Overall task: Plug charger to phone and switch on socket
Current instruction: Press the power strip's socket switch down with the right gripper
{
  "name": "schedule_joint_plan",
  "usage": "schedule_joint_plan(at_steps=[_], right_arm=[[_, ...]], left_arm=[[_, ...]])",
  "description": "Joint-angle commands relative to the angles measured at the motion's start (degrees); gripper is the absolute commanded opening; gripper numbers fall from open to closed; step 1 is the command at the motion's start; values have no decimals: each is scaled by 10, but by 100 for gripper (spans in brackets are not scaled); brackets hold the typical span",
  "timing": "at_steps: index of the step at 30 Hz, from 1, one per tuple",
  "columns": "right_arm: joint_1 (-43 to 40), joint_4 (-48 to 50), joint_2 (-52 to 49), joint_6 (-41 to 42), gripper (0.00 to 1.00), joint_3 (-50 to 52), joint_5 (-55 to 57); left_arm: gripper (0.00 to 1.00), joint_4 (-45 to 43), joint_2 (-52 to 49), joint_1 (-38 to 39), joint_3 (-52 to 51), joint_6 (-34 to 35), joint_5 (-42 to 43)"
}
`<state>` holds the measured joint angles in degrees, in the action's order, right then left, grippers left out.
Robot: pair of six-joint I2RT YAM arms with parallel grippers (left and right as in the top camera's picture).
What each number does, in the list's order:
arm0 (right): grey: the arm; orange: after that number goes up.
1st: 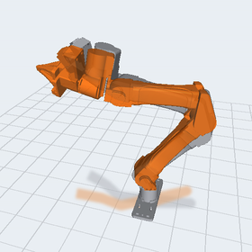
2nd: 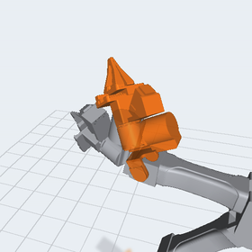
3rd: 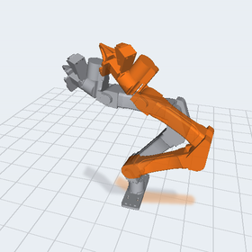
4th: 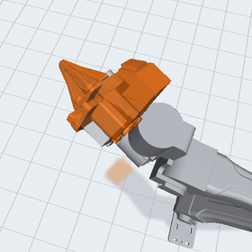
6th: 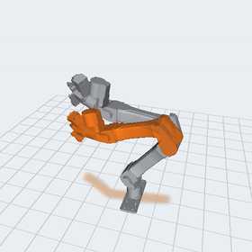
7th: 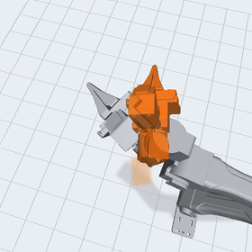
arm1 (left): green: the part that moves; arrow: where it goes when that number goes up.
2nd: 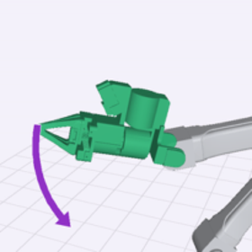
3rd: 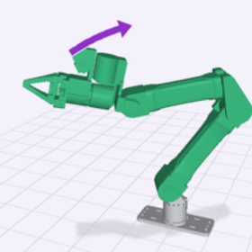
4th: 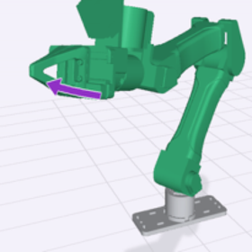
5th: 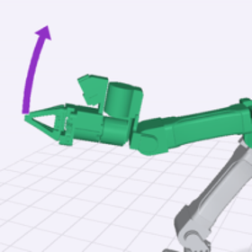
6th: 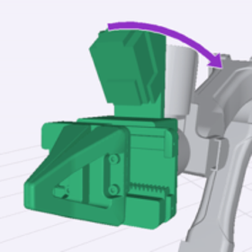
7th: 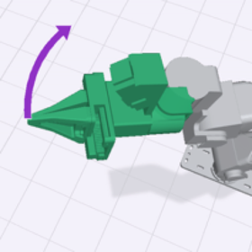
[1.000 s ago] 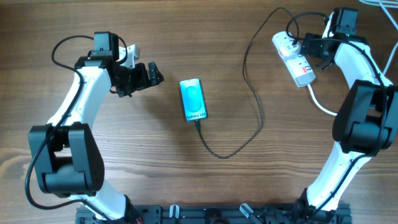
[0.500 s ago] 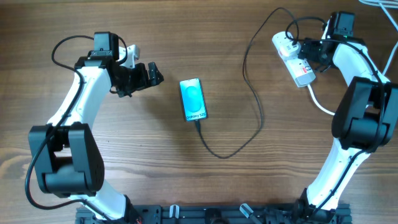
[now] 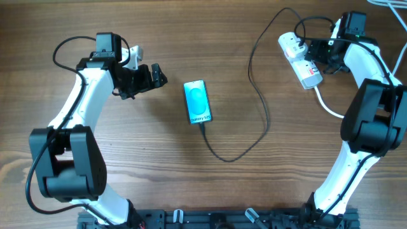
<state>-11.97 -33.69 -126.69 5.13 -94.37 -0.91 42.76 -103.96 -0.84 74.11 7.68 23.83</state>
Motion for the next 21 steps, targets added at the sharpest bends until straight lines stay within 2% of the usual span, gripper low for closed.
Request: schedule_joint_plan(at_steps=[1, 10, 13, 16, 21], right_arm=[[11, -27, -16, -6, 100, 11, -36], [11, -36, -16, -7, 100, 11, -33], [9, -39, -10, -6, 100, 3, 26], [7, -45, 25, -6, 100, -12, 73], [7, -52, 101, -5, 100, -14, 66]], left_arm=[[100, -2, 6, -3, 0, 3, 1], [100, -2, 6, -3, 0, 3, 1], [100, -2, 6, -3, 0, 3, 1], [100, -2, 6, -3, 0, 3, 1], [100, -2, 6, -3, 0, 3, 1]])
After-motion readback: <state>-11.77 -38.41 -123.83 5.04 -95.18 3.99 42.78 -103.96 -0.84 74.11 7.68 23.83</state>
